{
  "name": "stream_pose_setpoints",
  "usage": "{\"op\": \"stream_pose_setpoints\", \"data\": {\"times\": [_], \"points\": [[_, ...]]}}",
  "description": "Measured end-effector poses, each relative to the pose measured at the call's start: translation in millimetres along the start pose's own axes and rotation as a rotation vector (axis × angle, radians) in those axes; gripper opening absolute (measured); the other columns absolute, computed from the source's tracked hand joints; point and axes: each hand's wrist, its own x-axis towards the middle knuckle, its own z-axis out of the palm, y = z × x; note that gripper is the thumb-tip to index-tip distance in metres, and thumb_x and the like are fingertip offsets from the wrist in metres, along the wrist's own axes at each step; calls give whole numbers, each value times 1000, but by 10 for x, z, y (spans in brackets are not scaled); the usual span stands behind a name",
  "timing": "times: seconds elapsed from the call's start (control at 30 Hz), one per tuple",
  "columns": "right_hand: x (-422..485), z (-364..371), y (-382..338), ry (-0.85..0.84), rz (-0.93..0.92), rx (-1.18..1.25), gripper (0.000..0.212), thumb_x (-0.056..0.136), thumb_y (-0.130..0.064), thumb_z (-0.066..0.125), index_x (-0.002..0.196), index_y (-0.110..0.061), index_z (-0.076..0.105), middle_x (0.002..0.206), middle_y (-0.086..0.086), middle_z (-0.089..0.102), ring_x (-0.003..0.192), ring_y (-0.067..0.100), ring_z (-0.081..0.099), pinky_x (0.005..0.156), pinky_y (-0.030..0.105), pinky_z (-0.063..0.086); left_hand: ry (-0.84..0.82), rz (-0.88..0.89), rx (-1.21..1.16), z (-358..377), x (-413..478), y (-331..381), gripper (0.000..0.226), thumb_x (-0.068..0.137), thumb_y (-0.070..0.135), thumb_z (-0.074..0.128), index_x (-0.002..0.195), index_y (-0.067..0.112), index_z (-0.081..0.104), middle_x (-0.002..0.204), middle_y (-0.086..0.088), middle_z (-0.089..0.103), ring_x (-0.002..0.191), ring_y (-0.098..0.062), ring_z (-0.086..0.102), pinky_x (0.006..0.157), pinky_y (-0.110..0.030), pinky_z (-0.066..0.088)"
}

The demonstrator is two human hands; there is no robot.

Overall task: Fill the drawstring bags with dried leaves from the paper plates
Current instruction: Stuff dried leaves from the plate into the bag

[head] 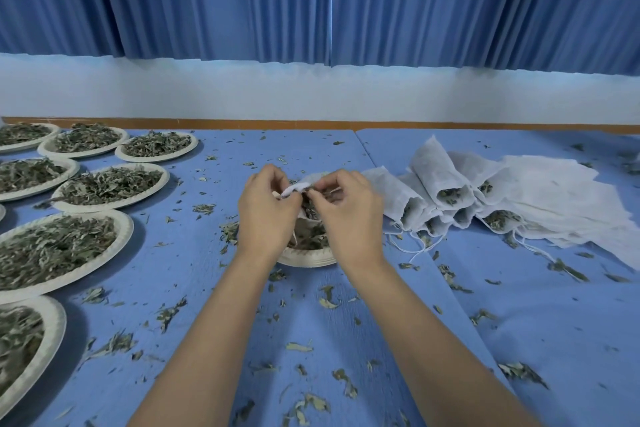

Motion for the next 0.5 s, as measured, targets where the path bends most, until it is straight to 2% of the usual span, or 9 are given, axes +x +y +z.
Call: {"op": "stream_pose_setpoints", "data": {"times": [0.1,0.17,0.23,0.27,0.33,0.37,0.43,0.5], "points": [[-102,52,-19,28,-214,-115,4,80,-4,70,78,-7,69,81,2,62,70,15,61,65,30,49,94,-53,-63,12,-7,21,27,85,9,59,67,19,41,82,-9,59,64,-20,49,48,-16,34],[-116,64,-25,8,-253,-157,4,80,-3,68,79,-6,71,82,6,65,72,20,62,67,33,49,100,-84,-77,15,-17,16,28,85,9,58,65,17,40,73,-11,58,61,-22,51,44,-13,34],[-99,56,-40,-34,-213,-153,7,81,-5,68,83,-7,74,84,6,68,75,19,63,72,33,50,69,-127,-86,5,-6,-3,27,86,9,56,65,16,39,68,-8,53,61,-22,48,45,-14,34],[-86,49,-47,-59,-188,-143,8,82,-6,68,85,-8,75,86,5,69,78,18,64,75,32,51,36,-153,-109,-11,7,-8,27,86,9,55,66,15,39,68,-7,50,63,-22,48,51,-18,39],[-58,35,-59,-112,-140,-124,12,84,-8,66,91,-10,76,90,4,71,84,17,65,81,30,50,-59,-226,-230,-57,43,-13,25,87,7,54,67,15,40,69,-8,48,67,-23,51,65,-35,50],[-46,26,-62,-132,-119,-118,15,85,-9,65,94,-12,76,93,4,72,87,15,65,83,29,50,-106,-270,-318,-78,56,-9,25,87,7,54,67,14,41,68,-8,49,67,-23,53,68,-40,52],[-32,11,-54,-152,-84,-106,19,86,-9,62,99,-14,76,97,1,73,91,13,65,87,29,50,-168,-327,-427,-106,60,7,26,89,7,53,65,13,44,65,-6,51,63,-21,56,70,-38,53],[-33,5,-36,-140,-45,-77,22,87,-8,62,103,-17,74,99,-2,73,93,11,66,87,31,52,-155,-307,-374,-102,63,2,28,91,13,55,64,14,45,61,-2,51,60,-18,53,70,-39,51]]}}
